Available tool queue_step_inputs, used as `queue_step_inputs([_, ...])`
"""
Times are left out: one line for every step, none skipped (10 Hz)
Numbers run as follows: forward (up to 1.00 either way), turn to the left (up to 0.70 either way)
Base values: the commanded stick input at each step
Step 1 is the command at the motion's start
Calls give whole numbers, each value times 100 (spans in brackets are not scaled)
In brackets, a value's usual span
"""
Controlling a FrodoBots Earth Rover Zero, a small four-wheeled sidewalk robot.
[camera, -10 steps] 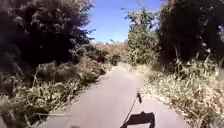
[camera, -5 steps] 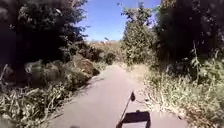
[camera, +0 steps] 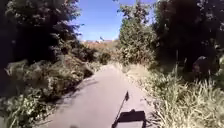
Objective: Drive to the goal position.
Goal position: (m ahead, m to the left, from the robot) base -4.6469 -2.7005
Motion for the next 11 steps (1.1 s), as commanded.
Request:
queue_step_inputs([100, 8])
queue_step_inputs([100, 0])
queue_step_inputs([100, 0])
queue_step_inputs([100, 6])
queue_step_inputs([100, 12])
queue_step_inputs([100, 14])
queue_step_inputs([100, 15])
queue_step_inputs([100, 5])
queue_step_inputs([100, 0])
queue_step_inputs([100, 0])
queue_step_inputs([100, 0])
